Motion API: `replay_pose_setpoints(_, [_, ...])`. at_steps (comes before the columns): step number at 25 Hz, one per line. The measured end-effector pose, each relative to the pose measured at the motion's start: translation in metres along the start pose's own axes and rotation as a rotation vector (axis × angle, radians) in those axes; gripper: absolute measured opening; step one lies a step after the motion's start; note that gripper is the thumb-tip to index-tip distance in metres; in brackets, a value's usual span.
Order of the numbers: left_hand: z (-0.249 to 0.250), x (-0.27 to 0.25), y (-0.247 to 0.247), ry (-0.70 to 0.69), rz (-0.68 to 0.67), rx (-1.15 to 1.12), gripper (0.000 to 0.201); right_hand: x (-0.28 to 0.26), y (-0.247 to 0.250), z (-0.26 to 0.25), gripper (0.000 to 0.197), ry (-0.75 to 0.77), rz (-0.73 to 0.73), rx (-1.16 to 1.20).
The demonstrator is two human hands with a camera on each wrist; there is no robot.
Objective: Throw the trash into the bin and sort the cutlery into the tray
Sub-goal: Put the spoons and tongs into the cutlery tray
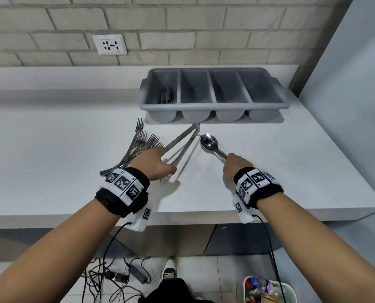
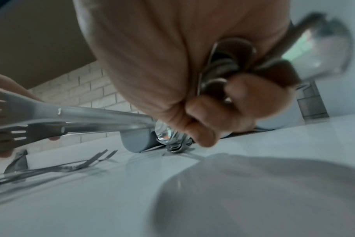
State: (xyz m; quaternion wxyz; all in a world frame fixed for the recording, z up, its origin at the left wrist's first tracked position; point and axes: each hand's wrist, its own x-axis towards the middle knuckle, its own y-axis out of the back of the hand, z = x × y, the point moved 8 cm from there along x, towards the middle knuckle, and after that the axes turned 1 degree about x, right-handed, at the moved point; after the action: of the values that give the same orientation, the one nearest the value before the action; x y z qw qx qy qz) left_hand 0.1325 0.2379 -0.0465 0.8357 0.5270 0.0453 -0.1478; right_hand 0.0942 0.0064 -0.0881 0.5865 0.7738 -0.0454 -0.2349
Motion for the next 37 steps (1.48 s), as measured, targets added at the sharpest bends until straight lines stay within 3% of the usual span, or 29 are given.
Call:
replay_pose_setpoints(2, [0.013,-0.007,0.012,-0.052,0.017,-0.141,0.037,-0.008,0.005,0.008,0.025,0.012,0.024,0.014])
replay_pose_setpoints(4, [0.030,-0.004,0.025,-0.105,0.050,-0.312,0.033,-0.013,0.012,0.014,0.021,0.045,0.055,0.078])
replay_pose_setpoints(7, [0.045,0.021,0.041,-0.067,0.066,-0.632,0.066,-0.014,0.040,0.016,0.019,0.071,0.209,0.245])
replay_pose_setpoints(10, [0.065,0.055,0.055,-0.035,0.020,-0.804,0.079,-0.004,0.083,0.010,0.022,0.076,0.376,0.323])
replay_pose_setpoints(12, [0.083,0.083,0.063,-0.040,-0.060,-0.874,0.070,0.018,0.109,0.005,0.024,0.051,0.420,0.364])
replay_pose_setpoints(14, [0.101,0.109,0.067,-0.049,-0.141,-0.915,0.035,0.046,0.128,0.000,0.026,0.025,0.414,0.399])
replay_pose_setpoints(15, [0.106,0.125,0.067,-0.047,-0.151,-0.935,0.029,0.061,0.136,-0.002,0.026,0.015,0.408,0.417])
replay_pose_setpoints(17, [0.112,0.163,0.067,-0.025,-0.145,-0.952,0.052,0.092,0.148,-0.005,0.027,-0.020,0.377,0.438])
replay_pose_setpoints(18, [0.116,0.182,0.066,-0.020,-0.141,-0.943,0.060,0.107,0.151,-0.008,0.028,-0.042,0.346,0.437])
replay_pose_setpoints(22, [0.126,0.243,0.051,-0.075,-0.120,-0.728,0.049,0.161,0.156,-0.015,0.029,-0.114,0.255,0.418])
replay_pose_setpoints(24, [0.127,0.260,0.043,-0.057,-0.126,-0.534,0.061,0.186,0.155,-0.019,0.030,-0.147,0.226,0.394])
replay_pose_setpoints(29, [0.135,0.275,-0.002,-0.044,-0.211,0.019,0.061,0.233,0.142,-0.031,0.037,-0.156,0.104,0.344])
replay_pose_setpoints(33, [0.125,0.286,-0.027,-0.021,-0.318,0.107,0.068,0.257,0.121,-0.034,0.039,-0.149,0.010,0.308])
replay_pose_setpoints(37, [0.130,0.284,-0.017,-0.079,-0.224,0.154,0.064,0.263,0.113,-0.040,0.036,-0.128,-0.002,0.296])
